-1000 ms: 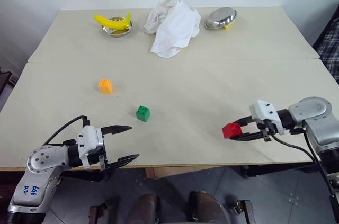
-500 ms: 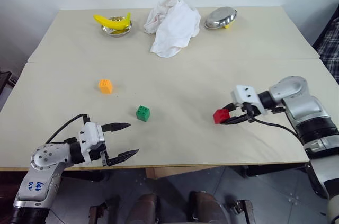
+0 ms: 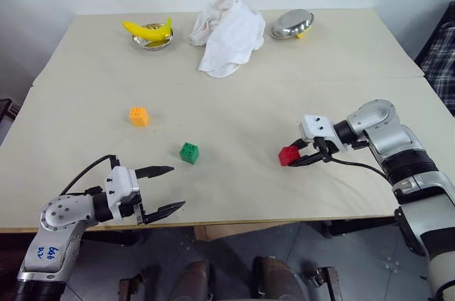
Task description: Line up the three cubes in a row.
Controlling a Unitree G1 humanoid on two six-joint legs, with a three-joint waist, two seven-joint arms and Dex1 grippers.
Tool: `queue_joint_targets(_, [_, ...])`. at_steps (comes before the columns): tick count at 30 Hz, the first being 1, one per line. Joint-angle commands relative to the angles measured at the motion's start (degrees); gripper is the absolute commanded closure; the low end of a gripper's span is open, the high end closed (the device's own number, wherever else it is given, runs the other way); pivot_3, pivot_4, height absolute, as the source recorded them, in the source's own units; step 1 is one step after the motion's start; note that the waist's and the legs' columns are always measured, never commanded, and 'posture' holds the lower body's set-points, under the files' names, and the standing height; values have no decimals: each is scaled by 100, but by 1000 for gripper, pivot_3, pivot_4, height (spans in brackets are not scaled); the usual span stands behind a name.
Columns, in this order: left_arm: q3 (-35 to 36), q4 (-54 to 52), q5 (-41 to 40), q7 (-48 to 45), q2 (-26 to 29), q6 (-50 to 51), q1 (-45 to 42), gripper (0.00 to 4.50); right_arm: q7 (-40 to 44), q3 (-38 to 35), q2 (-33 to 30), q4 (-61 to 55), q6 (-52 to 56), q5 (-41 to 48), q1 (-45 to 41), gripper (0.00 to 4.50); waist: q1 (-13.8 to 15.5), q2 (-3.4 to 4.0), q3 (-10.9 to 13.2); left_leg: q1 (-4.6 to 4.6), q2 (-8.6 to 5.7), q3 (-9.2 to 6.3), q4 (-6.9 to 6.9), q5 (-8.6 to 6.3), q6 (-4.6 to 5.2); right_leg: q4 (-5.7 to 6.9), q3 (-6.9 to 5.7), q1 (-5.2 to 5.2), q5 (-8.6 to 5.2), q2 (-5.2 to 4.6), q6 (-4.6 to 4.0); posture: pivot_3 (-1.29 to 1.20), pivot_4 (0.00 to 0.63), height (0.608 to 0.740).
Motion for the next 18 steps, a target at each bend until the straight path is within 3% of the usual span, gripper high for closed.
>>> queue_joint_targets(1, [108, -177, -10, 20, 17, -81, 69, 0, 330, -85, 25, 33, -11, -66, -32, 2646, -12, 0, 0, 0, 0, 0, 0, 0, 0, 0, 0, 0, 0, 0, 0, 0, 150, 740])
queue_joint_targets(8, [131, -98, 10, 10, 42, -110, 7, 0, 283, -293, -4, -103, 23, 54, -18, 400, -48, 0, 0, 0, 0, -1, 0, 0, 0, 2, 0, 0, 0, 0, 0, 0, 150, 740])
queue_joint_targets(10, [175, -60, 21, 16, 53, -140, 14, 0, 297, -498, -76, -109, -101, 223, 15, 14, -49, 0, 0, 0, -1, -1, 0, 0, 0, 2, 0, -1, 0, 0, 0, 0, 150, 740])
queue_joint_targets(18, [877, 405, 111, 307, -40, -563, 660, 0, 357, -1378, -989, -596, -835, 2447, 1132, 14, 13, -1, 1, -2, -1, -7, -10, -1, 1, -7, -5, 1, 0, -2, 0, 0, 150, 740])
